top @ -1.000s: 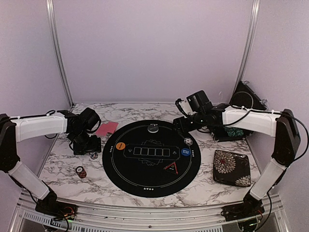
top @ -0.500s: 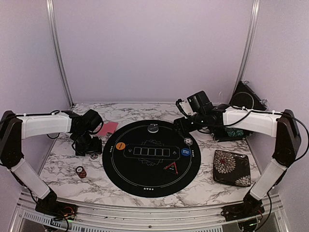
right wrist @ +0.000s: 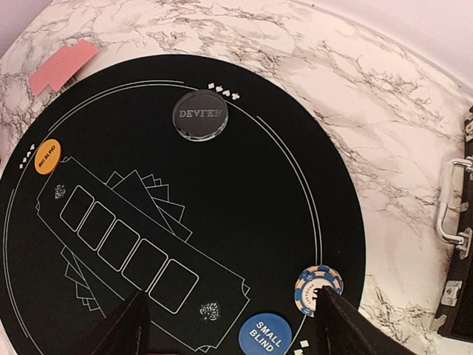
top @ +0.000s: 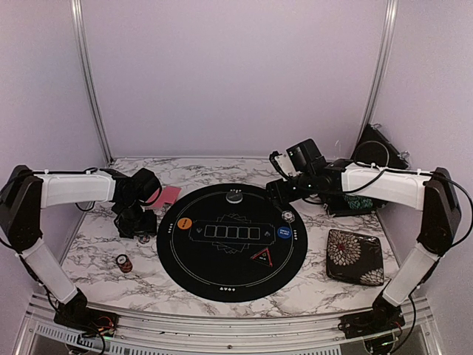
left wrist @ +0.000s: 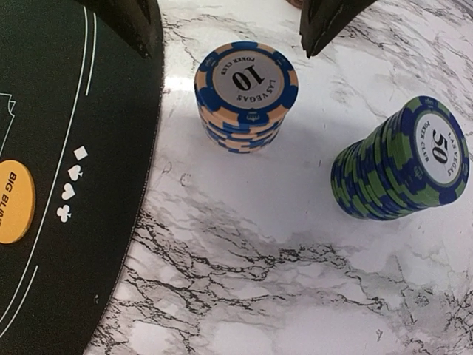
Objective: Distribute texas hold em gaming equipment
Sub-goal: Pick up the pile of poker chips from the pile of poker chips.
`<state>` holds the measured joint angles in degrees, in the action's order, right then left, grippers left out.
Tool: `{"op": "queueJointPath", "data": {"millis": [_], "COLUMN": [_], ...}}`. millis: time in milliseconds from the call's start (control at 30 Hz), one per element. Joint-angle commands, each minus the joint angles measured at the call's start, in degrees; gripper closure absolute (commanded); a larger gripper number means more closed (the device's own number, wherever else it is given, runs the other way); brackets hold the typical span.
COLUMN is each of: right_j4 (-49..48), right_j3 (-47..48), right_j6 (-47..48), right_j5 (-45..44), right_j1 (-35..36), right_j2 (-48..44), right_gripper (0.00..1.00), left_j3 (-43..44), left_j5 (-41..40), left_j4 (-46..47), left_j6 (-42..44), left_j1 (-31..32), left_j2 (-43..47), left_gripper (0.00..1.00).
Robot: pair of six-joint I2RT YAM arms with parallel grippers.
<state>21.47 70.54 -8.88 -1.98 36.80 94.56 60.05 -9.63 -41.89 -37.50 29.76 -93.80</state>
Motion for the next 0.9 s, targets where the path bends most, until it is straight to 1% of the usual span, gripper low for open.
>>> {"op": "queueJointPath", "data": {"millis": [0,267,633,867], "right_j4": [-0.47,-0.64,-0.58,-0.56], "right_j3": [-0.07,-0.46,-0.42,-0.35], "right_j6": [0.62,0.62,0.70,0.71], "right_j5": [-0.82,-0.92,-0.91,-0.83], "right_j1": [-0.02,-0.21,-0.62,-0.78], "right_j2": [-2.34,-2.35,-2.23,-1.86], "right_gripper": [0.26,0.26,0.26,0.26], "left_j3": [1.55,1.74,3.52,3.19], "left_j5": [-1.25,-1.45,-0.92,-1.10], "left_j4": [-0.58,-0.26,0.23,0.44], "left_j6": [1.07,1.66,2.84,3.03], "left_j1": [-0.26,-1.13,-1.97,-2.51], "left_j2": [-1.48,-2.59,-4.78,-5.33], "left_gripper": [0.33,0.35,0.40,0.42]}}
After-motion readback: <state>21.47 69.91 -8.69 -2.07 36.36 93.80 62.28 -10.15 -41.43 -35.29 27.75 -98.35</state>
